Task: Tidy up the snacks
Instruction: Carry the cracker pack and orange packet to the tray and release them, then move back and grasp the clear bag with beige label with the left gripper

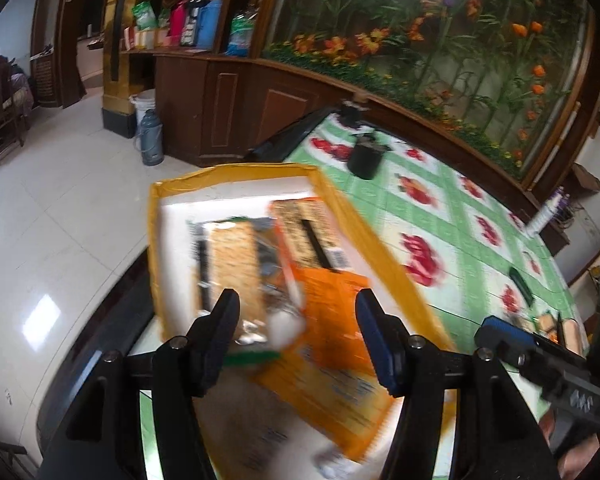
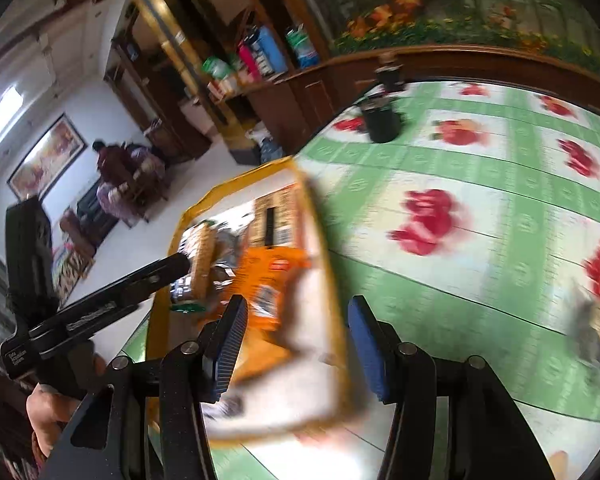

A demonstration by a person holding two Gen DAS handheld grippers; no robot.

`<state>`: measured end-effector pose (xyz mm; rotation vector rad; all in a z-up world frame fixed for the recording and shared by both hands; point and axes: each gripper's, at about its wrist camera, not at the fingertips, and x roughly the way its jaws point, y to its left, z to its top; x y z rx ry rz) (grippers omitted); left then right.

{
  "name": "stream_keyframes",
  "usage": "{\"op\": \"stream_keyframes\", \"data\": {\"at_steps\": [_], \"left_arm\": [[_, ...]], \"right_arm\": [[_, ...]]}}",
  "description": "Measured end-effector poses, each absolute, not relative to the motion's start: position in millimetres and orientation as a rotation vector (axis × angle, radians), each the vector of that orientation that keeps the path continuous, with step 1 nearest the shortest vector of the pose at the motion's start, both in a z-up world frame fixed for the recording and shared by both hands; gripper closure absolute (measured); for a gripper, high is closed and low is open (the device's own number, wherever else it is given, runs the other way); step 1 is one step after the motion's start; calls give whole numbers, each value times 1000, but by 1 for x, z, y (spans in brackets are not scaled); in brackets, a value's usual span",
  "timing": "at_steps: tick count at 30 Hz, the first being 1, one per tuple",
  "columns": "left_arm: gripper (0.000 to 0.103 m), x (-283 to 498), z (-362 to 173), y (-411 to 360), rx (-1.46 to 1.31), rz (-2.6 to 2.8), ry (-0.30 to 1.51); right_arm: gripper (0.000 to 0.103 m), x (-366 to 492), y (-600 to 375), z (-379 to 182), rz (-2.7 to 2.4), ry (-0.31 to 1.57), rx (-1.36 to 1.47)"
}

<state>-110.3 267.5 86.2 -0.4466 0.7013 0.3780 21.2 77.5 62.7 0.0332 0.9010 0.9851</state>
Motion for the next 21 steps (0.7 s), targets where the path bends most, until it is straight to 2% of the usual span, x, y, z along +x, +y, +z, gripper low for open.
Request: {"op": "stream_keyframes", "data": {"at_steps": [7, 12, 18, 21], "left_arm": [[43, -102, 96, 193, -381, 226, 703], [42, -85, 95, 139, -310, 108, 741], [42, -69, 81, 106, -282, 43, 802], [42, -58, 76, 97, -278, 27, 827]], "right_arm": [[46, 76, -42, 63, 766, 862, 168], [46, 120, -103, 36, 591, 945, 229], [44, 119, -95, 30, 705, 1035, 244], [44, 106, -87, 40, 775, 1008, 263]]}}
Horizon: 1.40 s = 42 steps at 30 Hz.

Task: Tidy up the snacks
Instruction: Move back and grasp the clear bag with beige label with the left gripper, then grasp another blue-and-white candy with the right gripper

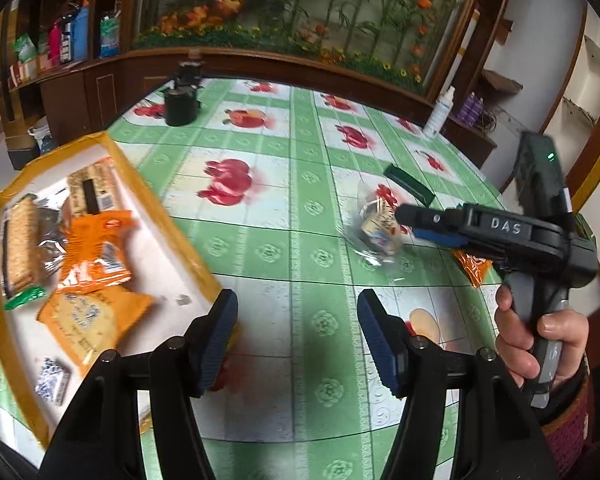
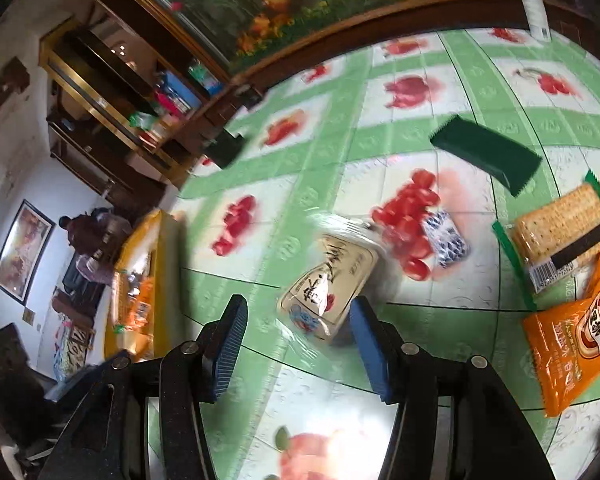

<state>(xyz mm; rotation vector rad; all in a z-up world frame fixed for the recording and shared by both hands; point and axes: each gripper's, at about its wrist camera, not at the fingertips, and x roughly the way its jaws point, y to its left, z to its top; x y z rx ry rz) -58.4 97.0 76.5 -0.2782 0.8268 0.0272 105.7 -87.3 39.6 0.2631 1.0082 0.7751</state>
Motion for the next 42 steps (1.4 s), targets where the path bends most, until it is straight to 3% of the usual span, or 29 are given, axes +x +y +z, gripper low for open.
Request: {"op": "stream_keyframes", "data": {"at_steps": [5, 7, 12, 23, 28, 32, 35, 42], "left_arm": [[29, -34, 83, 80, -246, -9, 823], [19, -14, 88, 65, -179, -32, 811], [10, 35, 84, 29, 3, -52, 799], [10, 85, 21, -9, 183, 0, 939], [27, 84, 12, 20, -1, -16, 927], [33, 78, 13, 35, -45, 7, 897], [33, 73, 16, 48, -104, 8, 885], [33, 71, 23, 59, -140, 11, 865]], "right_arm": [[44, 112, -114, 44, 712, 976, 363], [44, 118, -131, 44, 661, 967, 424], [44, 130, -164, 46, 571, 944, 520], [44, 138, -177, 45, 538, 943, 560], [44, 142, -165, 39, 515, 944, 492], [45, 146, -151, 34, 506, 943, 401], [53, 149, -135, 30, 513, 940, 316], [64, 150, -108, 19, 473, 919, 121]]}}
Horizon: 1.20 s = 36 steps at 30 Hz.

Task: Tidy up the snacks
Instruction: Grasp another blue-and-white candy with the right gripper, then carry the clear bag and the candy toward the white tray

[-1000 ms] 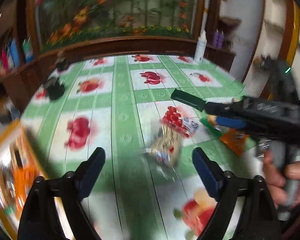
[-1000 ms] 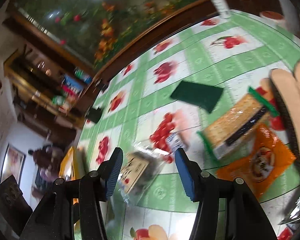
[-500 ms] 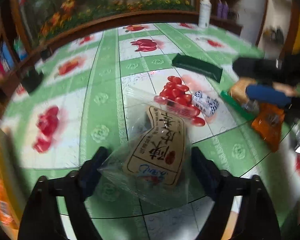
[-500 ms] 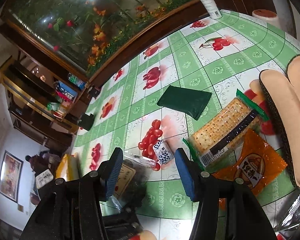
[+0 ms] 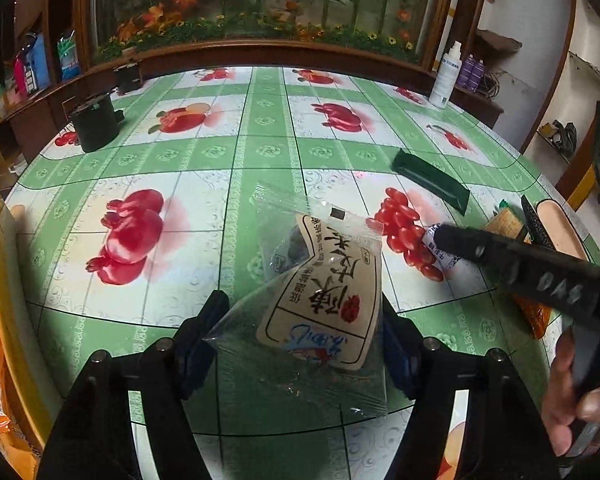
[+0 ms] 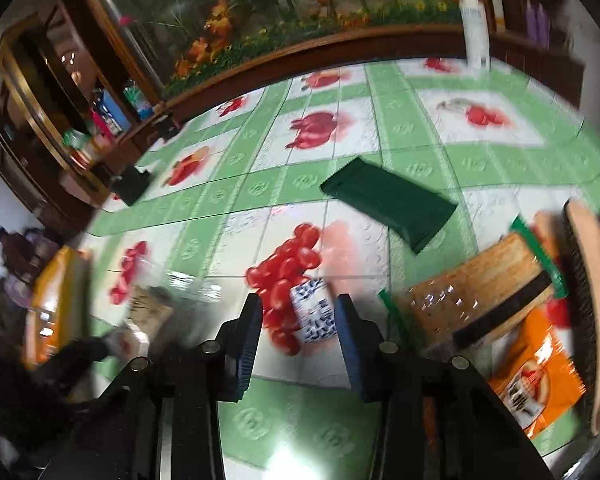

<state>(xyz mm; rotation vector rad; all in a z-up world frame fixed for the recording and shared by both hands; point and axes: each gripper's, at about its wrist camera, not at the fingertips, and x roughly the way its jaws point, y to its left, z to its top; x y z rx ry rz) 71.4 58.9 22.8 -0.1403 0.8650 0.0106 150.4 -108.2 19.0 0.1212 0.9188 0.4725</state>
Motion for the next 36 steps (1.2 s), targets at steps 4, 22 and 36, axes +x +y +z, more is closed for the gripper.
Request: {"op": "stream_keyframes", "data": {"at_steps": [4, 22, 36], "left_arm": [[33, 73, 23, 63, -148, 21, 865], [33, 58, 52, 72, -188, 28, 730], [33, 27, 63, 57, -156, 81, 658]], "right_arm": [[81, 144, -95, 11, 462, 936, 10], [82, 110, -90, 51, 517, 791, 69], [81, 100, -98, 68, 558, 743, 150]]}}
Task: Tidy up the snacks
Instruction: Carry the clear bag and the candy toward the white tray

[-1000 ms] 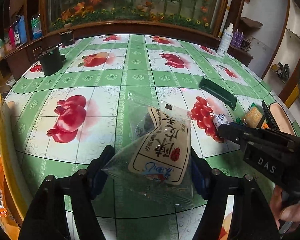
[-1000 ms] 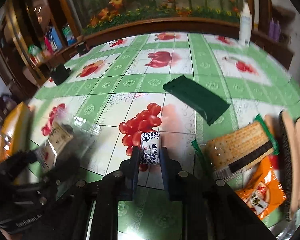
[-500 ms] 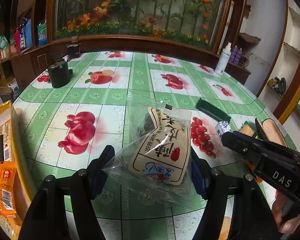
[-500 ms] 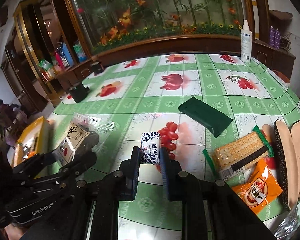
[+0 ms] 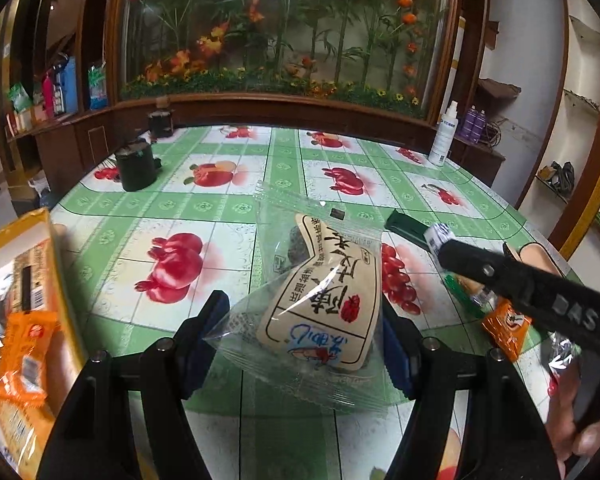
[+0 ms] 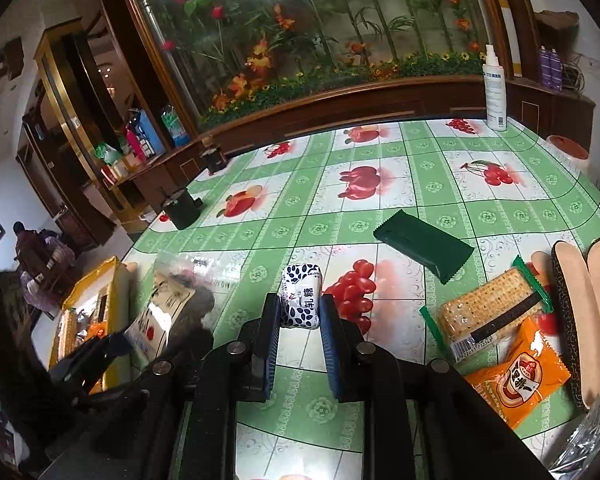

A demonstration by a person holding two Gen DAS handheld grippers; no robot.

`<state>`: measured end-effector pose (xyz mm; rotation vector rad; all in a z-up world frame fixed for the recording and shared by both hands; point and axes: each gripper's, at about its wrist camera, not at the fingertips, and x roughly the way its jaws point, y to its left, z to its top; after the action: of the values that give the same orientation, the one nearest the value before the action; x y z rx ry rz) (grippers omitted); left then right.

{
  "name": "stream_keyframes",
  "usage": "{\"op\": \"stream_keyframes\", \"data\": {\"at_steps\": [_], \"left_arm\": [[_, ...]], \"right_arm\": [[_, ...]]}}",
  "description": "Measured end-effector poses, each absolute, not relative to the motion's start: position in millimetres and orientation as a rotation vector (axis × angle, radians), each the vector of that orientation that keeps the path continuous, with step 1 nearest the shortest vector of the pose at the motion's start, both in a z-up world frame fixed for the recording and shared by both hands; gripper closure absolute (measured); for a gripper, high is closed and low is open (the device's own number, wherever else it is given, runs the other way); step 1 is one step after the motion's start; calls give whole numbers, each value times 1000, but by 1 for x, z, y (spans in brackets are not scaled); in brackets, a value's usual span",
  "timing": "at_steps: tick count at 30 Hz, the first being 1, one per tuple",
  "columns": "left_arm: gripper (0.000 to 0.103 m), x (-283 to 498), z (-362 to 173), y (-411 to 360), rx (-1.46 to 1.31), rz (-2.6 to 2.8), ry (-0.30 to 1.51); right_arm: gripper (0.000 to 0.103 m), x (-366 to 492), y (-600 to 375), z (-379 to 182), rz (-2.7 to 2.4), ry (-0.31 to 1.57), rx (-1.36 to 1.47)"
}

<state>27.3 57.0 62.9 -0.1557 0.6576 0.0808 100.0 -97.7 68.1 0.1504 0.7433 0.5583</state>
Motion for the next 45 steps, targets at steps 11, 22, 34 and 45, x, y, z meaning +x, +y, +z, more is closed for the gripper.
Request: {"op": "stream_keyframes", "data": {"at_steps": [11, 22, 34, 45], "left_arm": [[33, -38, 102, 63, -146, 104, 599], [33, -128, 111, 149, -231, 276, 559], [33, -177, 63, 212, -321, 410, 608], [33, -173, 42, 213, -303, 431, 629]], "right_arm": [[81, 88, -93, 72, 595, 728, 149], [81, 58, -56, 76, 745, 750, 174], [81, -42, 76, 56, 1019, 791, -30], [81, -46, 103, 26, 1028, 813, -156]]}}
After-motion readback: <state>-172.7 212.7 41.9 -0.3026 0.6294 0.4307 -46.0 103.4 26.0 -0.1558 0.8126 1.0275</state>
